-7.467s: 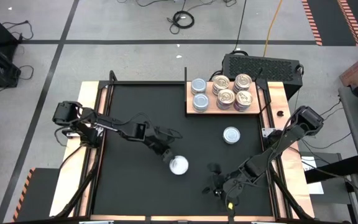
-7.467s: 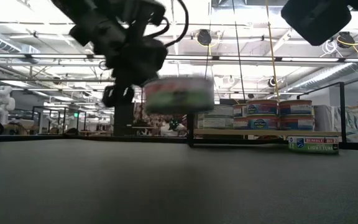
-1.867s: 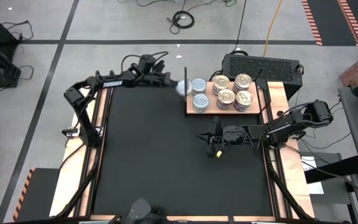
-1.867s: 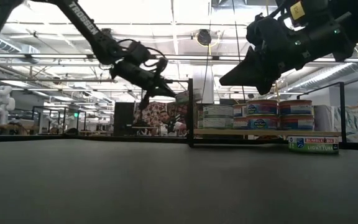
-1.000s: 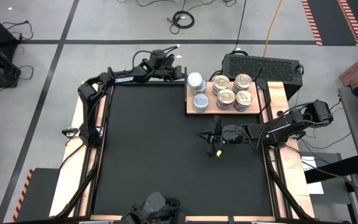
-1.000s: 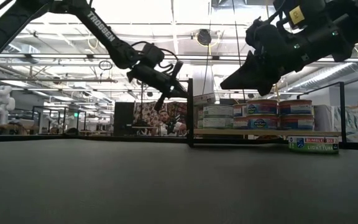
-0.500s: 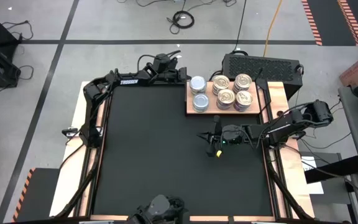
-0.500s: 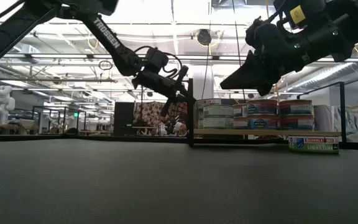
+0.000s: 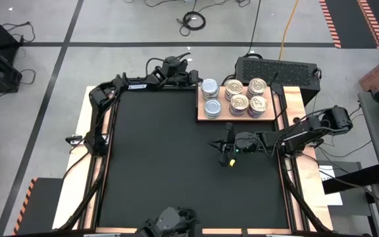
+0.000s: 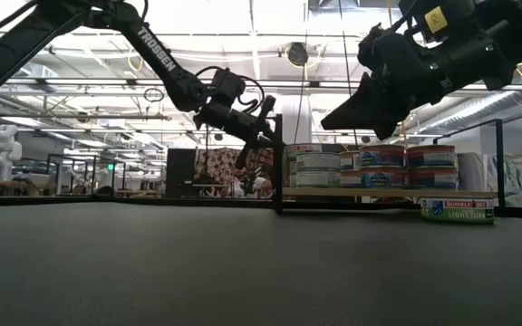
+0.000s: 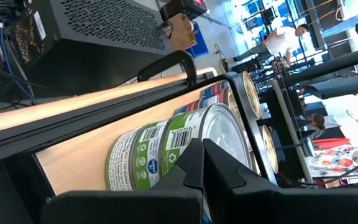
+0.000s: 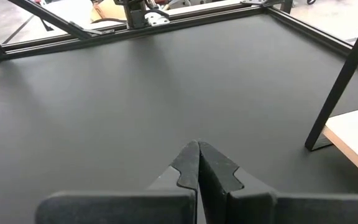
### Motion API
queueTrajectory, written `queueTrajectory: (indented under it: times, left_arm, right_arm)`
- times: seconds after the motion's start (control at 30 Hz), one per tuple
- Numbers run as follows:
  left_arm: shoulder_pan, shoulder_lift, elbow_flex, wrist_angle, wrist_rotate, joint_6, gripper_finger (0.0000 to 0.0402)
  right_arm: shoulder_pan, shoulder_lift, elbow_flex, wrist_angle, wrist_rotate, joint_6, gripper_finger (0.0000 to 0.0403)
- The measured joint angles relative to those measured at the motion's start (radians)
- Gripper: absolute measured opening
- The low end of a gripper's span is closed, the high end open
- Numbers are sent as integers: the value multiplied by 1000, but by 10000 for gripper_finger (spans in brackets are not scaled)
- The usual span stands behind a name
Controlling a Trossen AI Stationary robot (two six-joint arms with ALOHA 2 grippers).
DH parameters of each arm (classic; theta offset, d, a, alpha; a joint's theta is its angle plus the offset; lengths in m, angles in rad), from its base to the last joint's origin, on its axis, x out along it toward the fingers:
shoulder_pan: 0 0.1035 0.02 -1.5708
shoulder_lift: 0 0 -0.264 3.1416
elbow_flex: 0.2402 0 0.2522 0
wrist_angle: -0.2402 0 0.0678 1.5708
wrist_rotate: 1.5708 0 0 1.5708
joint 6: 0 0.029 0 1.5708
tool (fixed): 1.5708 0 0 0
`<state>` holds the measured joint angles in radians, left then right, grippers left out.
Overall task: Stack canned seafood by type on shelf
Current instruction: Stack the green tuna can on top of the other green tuna can on the shelf
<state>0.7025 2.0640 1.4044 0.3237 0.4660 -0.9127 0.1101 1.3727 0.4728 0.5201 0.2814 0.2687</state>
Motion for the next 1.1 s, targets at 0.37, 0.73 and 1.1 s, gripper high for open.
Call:
queueTrajectory:
  times: [0.37, 0.73, 1.1]
  left_arm:
    - [-1, 0, 4, 3, -5, -51, 7]
    - [0, 0, 4, -8, 16, -21, 88]
    - [22, -1, 5, -14, 109, 4, 99]
  right_arm:
    - [0, 0, 0, 0, 0, 0, 0]
    - [0, 0, 0, 0, 0, -5, 0]
    - [0, 0, 0, 0, 0, -12, 0]
